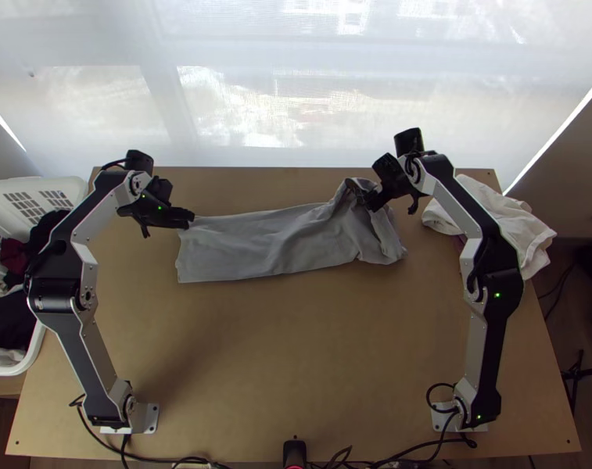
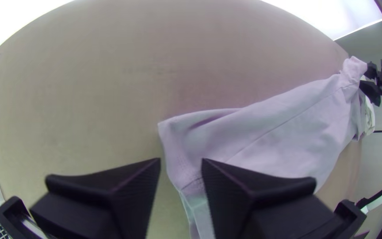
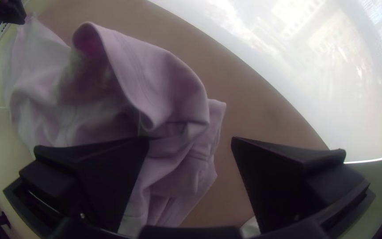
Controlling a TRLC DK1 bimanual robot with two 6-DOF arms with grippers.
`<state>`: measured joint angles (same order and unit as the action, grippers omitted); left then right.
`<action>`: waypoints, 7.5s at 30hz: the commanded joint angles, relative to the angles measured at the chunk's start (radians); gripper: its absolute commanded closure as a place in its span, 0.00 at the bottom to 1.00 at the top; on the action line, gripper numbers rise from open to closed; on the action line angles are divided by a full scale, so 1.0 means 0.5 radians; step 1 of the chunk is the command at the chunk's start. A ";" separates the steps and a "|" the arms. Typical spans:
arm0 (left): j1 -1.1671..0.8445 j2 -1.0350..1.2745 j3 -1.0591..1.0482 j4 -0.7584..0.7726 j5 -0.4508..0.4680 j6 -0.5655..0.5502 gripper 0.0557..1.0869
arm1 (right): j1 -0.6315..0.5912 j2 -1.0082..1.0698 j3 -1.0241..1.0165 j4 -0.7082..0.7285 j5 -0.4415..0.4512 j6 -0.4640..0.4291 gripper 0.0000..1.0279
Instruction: Fold the t-shirt
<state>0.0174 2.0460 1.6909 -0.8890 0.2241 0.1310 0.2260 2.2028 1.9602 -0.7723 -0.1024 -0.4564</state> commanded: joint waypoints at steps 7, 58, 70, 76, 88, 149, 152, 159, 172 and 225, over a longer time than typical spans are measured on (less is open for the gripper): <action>0.017 -0.125 0.014 -0.314 0.021 0.008 0.06 | 0.097 -0.288 -0.033 -0.011 -0.007 0.115 0.04; -0.173 -0.085 -0.305 -0.050 0.168 -0.222 0.97 | 0.597 -0.338 -0.754 0.167 -0.007 0.158 0.04; -0.200 -0.230 0.171 -0.330 0.386 -0.305 0.97 | 0.600 -0.295 -0.846 0.192 -0.010 0.164 0.04; -0.197 -0.242 0.484 -0.486 0.509 -0.351 0.97 | 0.695 -0.310 -0.825 0.192 -0.010 0.183 0.04; 0.119 -0.346 0.585 -0.667 0.632 -0.271 0.97 | 0.870 -0.221 -0.549 0.149 -0.019 0.216 0.04; -1.121 0.280 1.107 0.186 0.807 -0.716 0.97 | 0.220 -1.022 -0.675 -0.192 -0.096 0.299 0.04; -1.151 0.378 1.107 0.213 0.803 -0.719 0.97 | 0.201 -1.040 -0.687 -0.192 -0.096 0.299 0.04; -1.201 0.562 1.110 0.388 0.803 -0.848 0.97 | 0.177 -1.068 -0.717 -0.219 -0.096 0.302 0.04; -1.105 0.381 1.064 0.124 0.957 -0.805 0.06 | 0.189 -1.098 -0.803 -0.223 -0.096 0.305 0.04; -0.608 0.117 0.416 -0.109 0.739 -0.302 0.06 | 0.643 -0.009 -0.377 0.072 -0.148 0.315 0.04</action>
<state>-0.2867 2.1254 1.8145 -0.9188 0.5938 -0.0093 0.5533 2.1971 1.7714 -0.7311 -0.1837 -0.3031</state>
